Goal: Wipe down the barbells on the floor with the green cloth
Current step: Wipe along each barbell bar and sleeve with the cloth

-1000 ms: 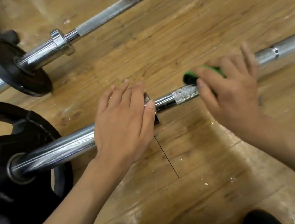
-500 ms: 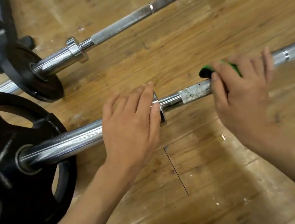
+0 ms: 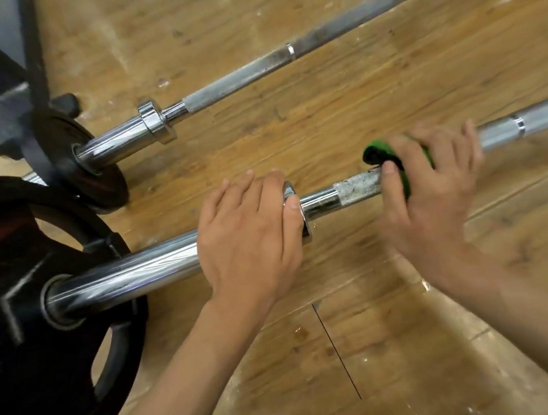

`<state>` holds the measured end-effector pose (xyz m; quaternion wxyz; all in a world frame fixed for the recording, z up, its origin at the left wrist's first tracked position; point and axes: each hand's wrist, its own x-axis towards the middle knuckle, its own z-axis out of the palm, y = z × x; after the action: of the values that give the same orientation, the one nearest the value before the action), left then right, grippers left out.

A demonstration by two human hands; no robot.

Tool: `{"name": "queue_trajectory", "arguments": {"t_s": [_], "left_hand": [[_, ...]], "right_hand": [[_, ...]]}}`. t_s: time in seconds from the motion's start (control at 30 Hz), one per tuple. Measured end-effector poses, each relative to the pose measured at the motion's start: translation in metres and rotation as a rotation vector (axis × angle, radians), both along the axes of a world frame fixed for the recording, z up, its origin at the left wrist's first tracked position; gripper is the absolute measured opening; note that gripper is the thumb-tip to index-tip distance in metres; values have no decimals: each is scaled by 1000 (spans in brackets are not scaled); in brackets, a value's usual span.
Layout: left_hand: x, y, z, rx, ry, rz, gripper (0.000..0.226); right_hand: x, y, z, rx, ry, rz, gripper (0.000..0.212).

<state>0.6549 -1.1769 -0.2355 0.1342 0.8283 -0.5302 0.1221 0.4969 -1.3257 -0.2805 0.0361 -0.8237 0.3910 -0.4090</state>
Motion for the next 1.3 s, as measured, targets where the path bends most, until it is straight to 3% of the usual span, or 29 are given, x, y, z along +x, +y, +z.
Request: {"name": "queue_trajectory", "arguments": {"t_s": [0.07, 0.17, 0.23, 0.37, 0.5, 0.57, 0.7, 0.83, 0.93, 1.0, 1.1, 1.17, 1.23, 1.3], "left_hand": [[1, -2, 0, -2, -9, -1, 53], [5, -2, 1, 12, -27, -17, 60], [8, -2, 2, 23, -37, -30, 58], [13, -3, 2, 31, -25, -35, 50], [15, -8, 2, 12, -6, -24, 45], [16, -9, 3, 1, -12, -27, 45], [19, -8, 4, -1, -19, -38, 45], [17, -8, 4, -16, 16, -25, 44], [15, -10, 4, 2, 28, -11, 44], [13, -10, 5, 3, 26, -6, 45], [13, -8, 5, 6, 20, -8, 46], [13, -6, 4, 8, 35, -19, 47], [12, -3, 3, 2, 61, -26, 48], [9, -2, 3, 18, 77, -22, 50]], "right_hand": [[26, 31, -1, 14, 9, 55, 29], [34, 39, -2, -189, 159, 331, 31], [18, 7, -4, -312, 217, 378, 35], [-22, -35, -6, -229, 186, 223, 34], [-7, -10, 0, -24, 61, 19, 37], [16, 16, 0, -17, 77, 69, 36], [14, -1, -1, -340, 268, 365, 33], [-33, -47, -14, -198, 153, 96, 35], [-18, -26, -14, -31, -4, -56, 37], [13, 4, -14, -23, -27, 12, 36], [35, 29, -18, -214, 127, 280, 35], [18, 8, -15, -318, 224, 348, 39], [-11, -18, -8, -269, 226, 257, 36], [-38, -41, 3, -85, 182, 58, 33]]}}
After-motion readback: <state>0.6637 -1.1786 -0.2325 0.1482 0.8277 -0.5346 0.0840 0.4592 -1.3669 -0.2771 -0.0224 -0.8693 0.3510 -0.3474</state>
